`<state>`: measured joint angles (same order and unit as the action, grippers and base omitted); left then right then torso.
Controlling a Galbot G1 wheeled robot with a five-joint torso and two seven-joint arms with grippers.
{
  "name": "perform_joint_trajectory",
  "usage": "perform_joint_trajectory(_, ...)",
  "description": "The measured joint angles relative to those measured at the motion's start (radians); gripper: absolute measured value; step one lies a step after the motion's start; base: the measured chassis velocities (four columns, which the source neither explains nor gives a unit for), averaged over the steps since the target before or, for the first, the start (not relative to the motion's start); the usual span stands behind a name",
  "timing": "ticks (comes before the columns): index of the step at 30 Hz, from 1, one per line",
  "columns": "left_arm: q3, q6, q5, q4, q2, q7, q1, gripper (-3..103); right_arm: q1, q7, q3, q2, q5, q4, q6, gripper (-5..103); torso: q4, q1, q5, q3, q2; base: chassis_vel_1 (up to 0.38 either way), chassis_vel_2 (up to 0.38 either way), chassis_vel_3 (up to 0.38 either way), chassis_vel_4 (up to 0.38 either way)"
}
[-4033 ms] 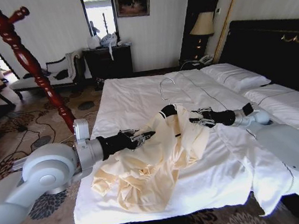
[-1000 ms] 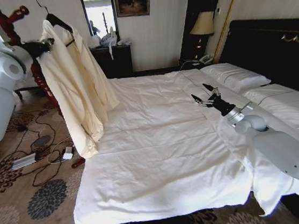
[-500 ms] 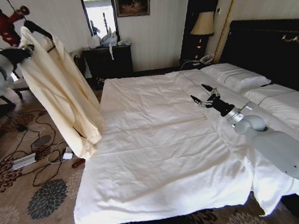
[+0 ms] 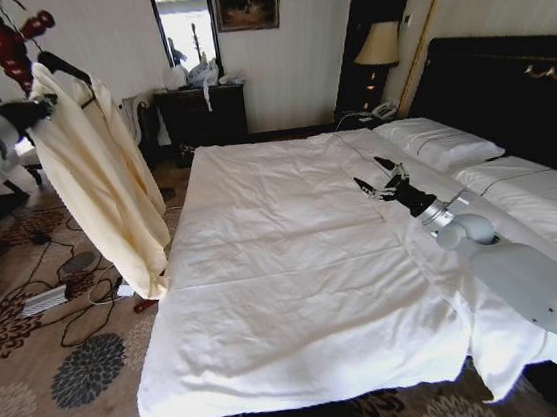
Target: Pick up the clothes from the bed and hang them on the clothes hanger.
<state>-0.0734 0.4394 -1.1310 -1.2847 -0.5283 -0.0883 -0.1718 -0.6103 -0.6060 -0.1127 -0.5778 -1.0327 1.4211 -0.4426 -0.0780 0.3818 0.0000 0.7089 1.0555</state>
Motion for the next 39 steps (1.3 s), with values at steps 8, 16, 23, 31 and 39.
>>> perform_joint_trajectory(8, -0.005, 0.001, -0.003, -0.014, 0.0, 0.003, 0.011, 20, -0.006, -0.004, -0.005, 0.002, 0.0, 0.001, -0.002, 100, 0.0001, 0.0, 0.0, 0.0, 0.0, 0.0, 0.0, 0.0, 0.0)
perform_joint_trajectory(16, 0.022, 0.016, -0.013, -0.03, 0.006, 0.003, 0.051, 20, -0.007, -0.007, -0.006, 0.003, -0.001, 0.005, -0.004, 100, 0.0002, 0.0, 0.0, 0.0, 0.0, 0.0, 0.0, 0.0, 0.0)
perform_joint_trajectory(23, 0.042, 0.016, -0.014, -0.017, 0.009, 0.002, 0.072, 20, -0.008, -0.007, -0.007, 0.006, -0.001, 0.009, -0.004, 100, 0.0003, 0.0, -0.0003, 0.0, 0.0, 0.0, 0.0, 0.0, 0.0)
perform_joint_trajectory(31, 0.047, 0.014, -0.024, -0.052, 0.024, 0.002, 0.073, 20, -0.009, -0.008, -0.007, 0.008, -0.002, 0.01, -0.005, 100, 0.0002, 0.0, 0.0, 0.0, 0.0, 0.0, 0.0, 0.0, 0.0)
perform_joint_trajectory(39, -0.004, 0.014, -0.036, -0.011, -0.006, -0.002, -0.015, 20, -0.011, -0.008, -0.008, 0.008, -0.001, 0.016, -0.005, 100, 0.0001, 0.0, 0.0002, 0.0, 0.0, 0.0, 0.0, 0.0, 0.0)
